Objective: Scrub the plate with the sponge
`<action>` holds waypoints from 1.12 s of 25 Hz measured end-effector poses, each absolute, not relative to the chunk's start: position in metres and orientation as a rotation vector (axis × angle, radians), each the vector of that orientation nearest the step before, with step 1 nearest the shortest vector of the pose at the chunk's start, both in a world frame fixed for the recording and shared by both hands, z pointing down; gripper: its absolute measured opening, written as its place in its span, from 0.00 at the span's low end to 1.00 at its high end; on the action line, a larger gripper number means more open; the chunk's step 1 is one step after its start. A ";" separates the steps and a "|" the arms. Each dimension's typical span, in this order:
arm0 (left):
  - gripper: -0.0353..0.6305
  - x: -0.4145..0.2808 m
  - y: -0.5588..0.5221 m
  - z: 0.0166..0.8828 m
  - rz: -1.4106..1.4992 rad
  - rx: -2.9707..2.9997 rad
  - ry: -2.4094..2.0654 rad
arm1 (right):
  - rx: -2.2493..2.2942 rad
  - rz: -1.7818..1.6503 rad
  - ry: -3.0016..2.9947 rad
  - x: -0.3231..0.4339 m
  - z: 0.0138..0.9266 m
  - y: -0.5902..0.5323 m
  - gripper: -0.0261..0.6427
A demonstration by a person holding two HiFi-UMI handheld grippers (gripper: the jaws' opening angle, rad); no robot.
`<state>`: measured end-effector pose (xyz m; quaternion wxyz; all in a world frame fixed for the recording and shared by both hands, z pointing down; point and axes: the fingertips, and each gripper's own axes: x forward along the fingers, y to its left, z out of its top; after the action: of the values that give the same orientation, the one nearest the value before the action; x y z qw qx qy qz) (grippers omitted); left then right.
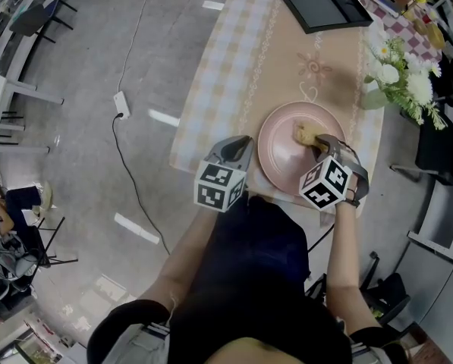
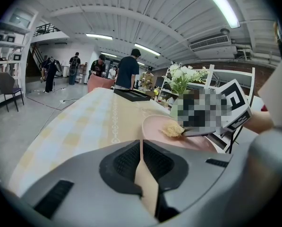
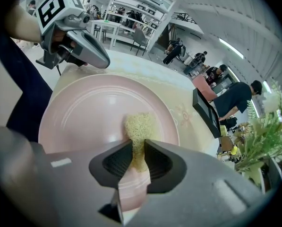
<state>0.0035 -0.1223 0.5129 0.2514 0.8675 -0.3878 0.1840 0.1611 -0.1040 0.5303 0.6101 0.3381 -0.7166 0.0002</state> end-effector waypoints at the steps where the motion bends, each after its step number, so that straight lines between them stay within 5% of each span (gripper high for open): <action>1: 0.09 0.004 -0.122 0.513 0.501 2.362 -1.053 | 0.774 0.005 -1.655 0.160 0.531 -0.101 0.16; 28: 0.09 0.011 -0.120 0.513 0.512 2.378 -1.027 | 0.507 0.140 -1.699 0.148 0.527 -0.039 0.16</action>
<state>0.0108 -0.1203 0.5130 0.2480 0.8724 -0.3769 0.1879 0.1484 -0.0390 0.5267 0.6299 0.2213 -0.7420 0.0612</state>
